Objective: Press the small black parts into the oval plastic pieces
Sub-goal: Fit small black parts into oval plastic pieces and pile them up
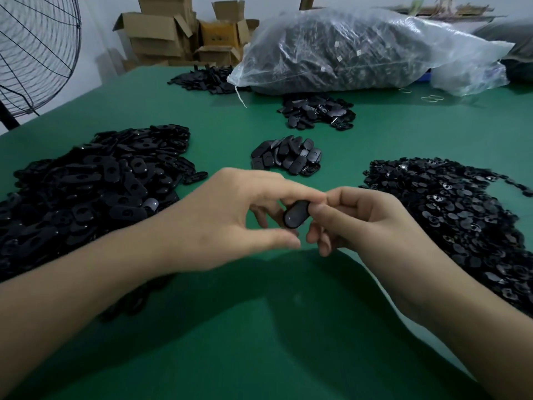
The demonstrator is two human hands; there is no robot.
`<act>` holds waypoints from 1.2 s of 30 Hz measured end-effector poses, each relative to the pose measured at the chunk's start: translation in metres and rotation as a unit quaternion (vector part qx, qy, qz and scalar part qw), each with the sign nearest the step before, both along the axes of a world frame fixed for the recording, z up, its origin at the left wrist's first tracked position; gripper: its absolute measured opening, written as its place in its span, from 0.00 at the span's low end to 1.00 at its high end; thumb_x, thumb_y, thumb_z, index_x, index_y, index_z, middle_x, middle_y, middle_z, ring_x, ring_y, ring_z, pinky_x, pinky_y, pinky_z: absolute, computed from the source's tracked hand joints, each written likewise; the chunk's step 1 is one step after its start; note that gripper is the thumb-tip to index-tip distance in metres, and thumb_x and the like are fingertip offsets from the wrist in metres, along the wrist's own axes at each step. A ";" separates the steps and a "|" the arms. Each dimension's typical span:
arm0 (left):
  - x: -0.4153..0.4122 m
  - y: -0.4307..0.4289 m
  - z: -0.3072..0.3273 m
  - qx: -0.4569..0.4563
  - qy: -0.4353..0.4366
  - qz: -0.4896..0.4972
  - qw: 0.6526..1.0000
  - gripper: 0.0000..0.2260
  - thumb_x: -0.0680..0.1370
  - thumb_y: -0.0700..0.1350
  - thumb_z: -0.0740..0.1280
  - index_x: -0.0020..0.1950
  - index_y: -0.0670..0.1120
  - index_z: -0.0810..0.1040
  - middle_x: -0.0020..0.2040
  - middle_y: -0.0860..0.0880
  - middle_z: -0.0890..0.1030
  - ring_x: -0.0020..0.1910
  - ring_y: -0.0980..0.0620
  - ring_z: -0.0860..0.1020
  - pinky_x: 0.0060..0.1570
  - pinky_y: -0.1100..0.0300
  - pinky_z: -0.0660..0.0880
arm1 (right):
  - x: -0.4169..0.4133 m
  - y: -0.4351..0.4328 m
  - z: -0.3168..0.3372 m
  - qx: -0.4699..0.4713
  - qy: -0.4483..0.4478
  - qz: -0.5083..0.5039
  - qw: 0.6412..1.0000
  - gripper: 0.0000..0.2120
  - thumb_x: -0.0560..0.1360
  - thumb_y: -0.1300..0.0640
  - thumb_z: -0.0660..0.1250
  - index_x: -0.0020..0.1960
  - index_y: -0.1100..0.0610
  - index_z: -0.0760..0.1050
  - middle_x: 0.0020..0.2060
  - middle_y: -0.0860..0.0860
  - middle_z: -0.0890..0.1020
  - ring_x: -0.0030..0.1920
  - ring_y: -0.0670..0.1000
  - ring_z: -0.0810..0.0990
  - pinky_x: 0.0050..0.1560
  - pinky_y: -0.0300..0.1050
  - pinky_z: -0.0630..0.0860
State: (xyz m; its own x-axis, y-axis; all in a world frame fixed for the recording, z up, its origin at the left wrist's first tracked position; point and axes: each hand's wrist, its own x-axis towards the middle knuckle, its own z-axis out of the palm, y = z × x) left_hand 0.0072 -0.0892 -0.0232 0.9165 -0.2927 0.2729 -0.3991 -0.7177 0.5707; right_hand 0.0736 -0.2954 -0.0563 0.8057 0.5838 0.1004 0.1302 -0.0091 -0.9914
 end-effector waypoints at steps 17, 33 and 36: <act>0.139 0.044 -0.032 -0.026 0.008 0.309 0.951 0.15 0.79 0.51 0.73 0.66 0.54 0.81 0.49 0.51 0.82 0.50 0.50 0.81 0.52 0.58 0.74 | 0.029 -0.023 0.007 -0.424 -0.343 -0.201 0.814 0.08 0.78 0.45 0.67 0.55 0.45 0.79 0.47 0.45 0.77 0.58 0.53 0.69 0.59 0.57 0.67; 0.094 0.099 0.018 0.234 0.120 0.305 0.915 0.10 0.81 0.47 0.69 0.62 0.53 0.84 0.59 0.51 0.85 0.54 0.51 0.79 0.57 0.60 0.72 | 0.028 -0.024 0.009 -0.493 -0.394 -0.171 0.757 0.03 0.78 0.49 0.69 0.49 0.44 0.81 0.47 0.45 0.76 0.56 0.53 0.69 0.54 0.54 0.66; 0.077 0.109 0.016 0.308 0.154 0.309 0.886 0.09 0.79 0.50 0.72 0.58 0.53 0.86 0.55 0.52 0.86 0.51 0.50 0.81 0.56 0.55 0.77 | 0.027 -0.023 0.009 -0.475 -0.399 -0.165 0.767 0.02 0.77 0.50 0.70 0.48 0.44 0.80 0.47 0.45 0.76 0.56 0.53 0.69 0.54 0.54 0.67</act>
